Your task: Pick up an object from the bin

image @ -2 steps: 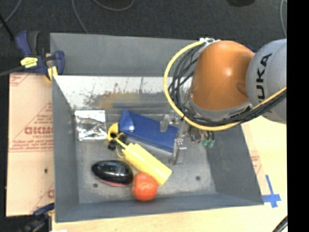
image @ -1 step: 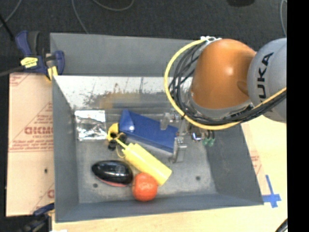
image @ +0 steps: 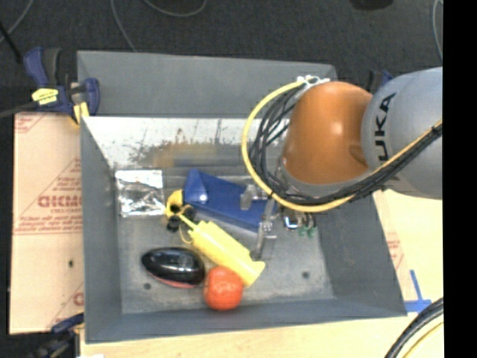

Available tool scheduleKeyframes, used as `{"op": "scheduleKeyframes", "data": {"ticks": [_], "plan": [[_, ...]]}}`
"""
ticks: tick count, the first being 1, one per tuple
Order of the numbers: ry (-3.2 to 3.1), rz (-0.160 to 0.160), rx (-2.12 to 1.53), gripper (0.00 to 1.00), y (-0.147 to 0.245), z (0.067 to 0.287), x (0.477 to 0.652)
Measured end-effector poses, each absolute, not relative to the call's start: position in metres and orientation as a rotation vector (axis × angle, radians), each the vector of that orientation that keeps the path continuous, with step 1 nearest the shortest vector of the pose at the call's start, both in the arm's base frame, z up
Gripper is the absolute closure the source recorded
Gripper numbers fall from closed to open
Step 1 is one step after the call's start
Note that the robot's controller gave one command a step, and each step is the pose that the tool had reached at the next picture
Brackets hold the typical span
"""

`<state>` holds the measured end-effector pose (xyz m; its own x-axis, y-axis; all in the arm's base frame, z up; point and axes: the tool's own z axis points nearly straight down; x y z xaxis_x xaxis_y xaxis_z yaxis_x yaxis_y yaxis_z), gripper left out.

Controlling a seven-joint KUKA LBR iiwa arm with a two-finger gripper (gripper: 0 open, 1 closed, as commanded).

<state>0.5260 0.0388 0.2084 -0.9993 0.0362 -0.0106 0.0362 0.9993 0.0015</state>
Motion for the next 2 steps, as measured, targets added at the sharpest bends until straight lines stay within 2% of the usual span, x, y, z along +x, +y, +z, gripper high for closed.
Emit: {"op": "scheduleKeyframes", "data": {"ticks": [1,2], "plan": [[3.125,0.004,0.211,0.0,0.035,0.146,0.528],[3.133,-0.002,0.136,0.0,0.049,0.117,0.514]]}}
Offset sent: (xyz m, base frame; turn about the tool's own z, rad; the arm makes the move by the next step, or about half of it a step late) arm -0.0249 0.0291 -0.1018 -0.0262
